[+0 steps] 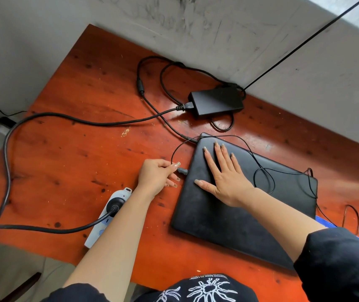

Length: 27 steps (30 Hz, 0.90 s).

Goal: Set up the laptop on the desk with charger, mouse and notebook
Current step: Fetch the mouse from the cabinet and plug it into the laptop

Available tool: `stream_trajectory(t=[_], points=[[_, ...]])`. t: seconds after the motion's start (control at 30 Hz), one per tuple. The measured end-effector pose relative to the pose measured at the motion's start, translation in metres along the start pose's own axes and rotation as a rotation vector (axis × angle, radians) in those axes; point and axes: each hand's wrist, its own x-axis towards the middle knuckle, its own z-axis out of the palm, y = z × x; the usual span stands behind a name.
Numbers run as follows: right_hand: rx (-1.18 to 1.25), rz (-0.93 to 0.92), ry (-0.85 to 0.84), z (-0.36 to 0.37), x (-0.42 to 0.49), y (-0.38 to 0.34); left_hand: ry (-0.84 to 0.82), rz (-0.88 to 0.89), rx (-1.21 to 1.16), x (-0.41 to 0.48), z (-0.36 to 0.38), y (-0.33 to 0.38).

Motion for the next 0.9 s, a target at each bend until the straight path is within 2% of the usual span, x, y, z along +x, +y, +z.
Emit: stream_trajectory(t=[0.13, 0.4, 0.57, 0.67, 0.83, 0.9], points=[[-0.018, 0.014, -0.012, -0.003, 0.000, -0.001, 0.021, 0.020, 0.012, -0.001, 0.004, -0.003], [-0.082, 0.056, -0.024, -0.020, -0.005, -0.011, 0.179, 0.071, -0.080, -0.015, 0.015, -0.007], [-0.010, 0.061, 0.095, -0.018, -0.020, -0.017, 0.246, 0.126, 0.084, -0.027, 0.014, -0.018], [0.008, -0.014, 0.197, -0.016, -0.027, -0.023, 0.339, 0.179, 0.213, -0.048, 0.014, -0.022], [0.020, -0.112, 0.202, -0.017, -0.037, -0.037, 0.422, 0.236, 0.422, -0.084, 0.010, -0.037], [0.005, -0.209, 0.206, -0.011, -0.055, -0.050, 0.501, 0.215, 0.434, -0.121, 0.011, -0.056]])
